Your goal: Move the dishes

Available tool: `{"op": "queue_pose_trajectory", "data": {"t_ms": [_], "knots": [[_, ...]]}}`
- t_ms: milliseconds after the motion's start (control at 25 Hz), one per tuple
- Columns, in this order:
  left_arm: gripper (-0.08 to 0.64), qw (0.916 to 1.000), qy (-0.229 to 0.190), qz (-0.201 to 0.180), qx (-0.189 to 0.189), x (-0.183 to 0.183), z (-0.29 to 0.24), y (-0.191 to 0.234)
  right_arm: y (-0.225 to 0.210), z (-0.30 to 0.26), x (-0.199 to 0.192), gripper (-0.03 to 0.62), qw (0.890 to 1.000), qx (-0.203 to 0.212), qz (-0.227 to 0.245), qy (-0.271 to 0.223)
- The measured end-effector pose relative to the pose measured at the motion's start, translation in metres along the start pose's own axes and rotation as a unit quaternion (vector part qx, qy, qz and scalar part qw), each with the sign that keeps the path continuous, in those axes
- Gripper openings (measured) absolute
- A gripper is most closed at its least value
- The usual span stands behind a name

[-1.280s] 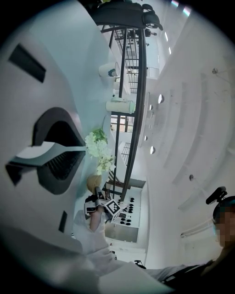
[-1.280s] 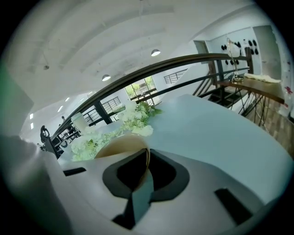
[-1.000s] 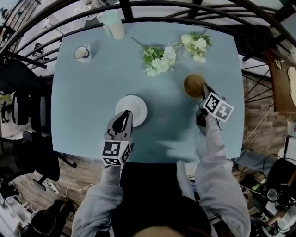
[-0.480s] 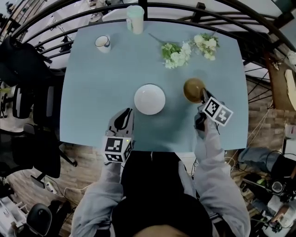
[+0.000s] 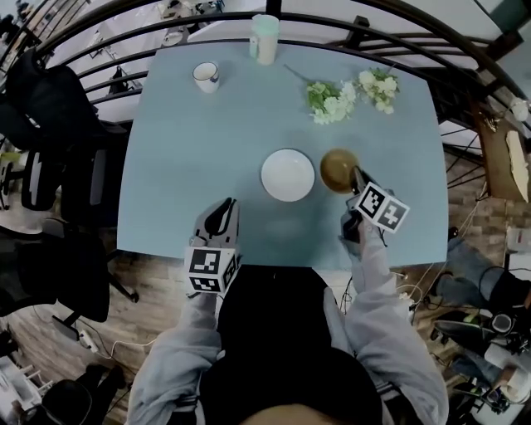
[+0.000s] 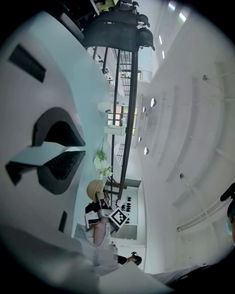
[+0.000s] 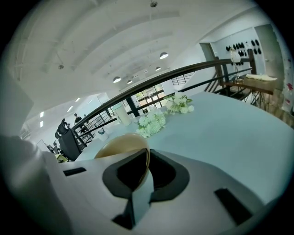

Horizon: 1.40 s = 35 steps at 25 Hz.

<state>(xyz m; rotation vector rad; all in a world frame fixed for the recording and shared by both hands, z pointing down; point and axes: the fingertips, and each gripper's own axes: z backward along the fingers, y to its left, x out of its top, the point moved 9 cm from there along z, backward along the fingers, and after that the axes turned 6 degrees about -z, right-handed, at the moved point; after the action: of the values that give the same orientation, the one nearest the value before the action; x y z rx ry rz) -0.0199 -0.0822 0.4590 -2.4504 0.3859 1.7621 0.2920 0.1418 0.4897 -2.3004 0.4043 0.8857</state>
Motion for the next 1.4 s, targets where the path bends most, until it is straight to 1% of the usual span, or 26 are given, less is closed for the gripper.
{"op": "queue_pose_trajectory", "data": {"t_ms": [320, 520, 800, 1120, 1400], "knots": [[0.043, 0.9995, -0.015, 0.009, 0.025, -0.01, 0.018, 0.027, 0.035, -0.013, -0.024, 0.029, 1.0, 0.021, 0.012, 0.016], [0.043, 0.9988, -0.007, 0.02, 0.043, -0.016, 0.026, 0.035, 0.051, -0.027, -0.036, 0.029, 0.999, 0.038, 0.018, 0.032], [0.043, 0.9964, 0.011, 0.044, 0.071, -0.031, 0.037, 0.041, 0.067, -0.058, -0.054, 0.029, 0.996, 0.055, 0.044, 0.06], [0.043, 0.9935, 0.021, 0.057, 0.097, -0.043, 0.042, 0.047, 0.065, -0.076, -0.069, 0.029, 0.994, 0.05, 0.045, 0.082], [0.043, 0.9935, 0.026, 0.059, 0.093, -0.046, 0.043, 0.048, 0.069, -0.079, -0.078, 0.032, 0.994, 0.041, 0.058, 0.086]]}}
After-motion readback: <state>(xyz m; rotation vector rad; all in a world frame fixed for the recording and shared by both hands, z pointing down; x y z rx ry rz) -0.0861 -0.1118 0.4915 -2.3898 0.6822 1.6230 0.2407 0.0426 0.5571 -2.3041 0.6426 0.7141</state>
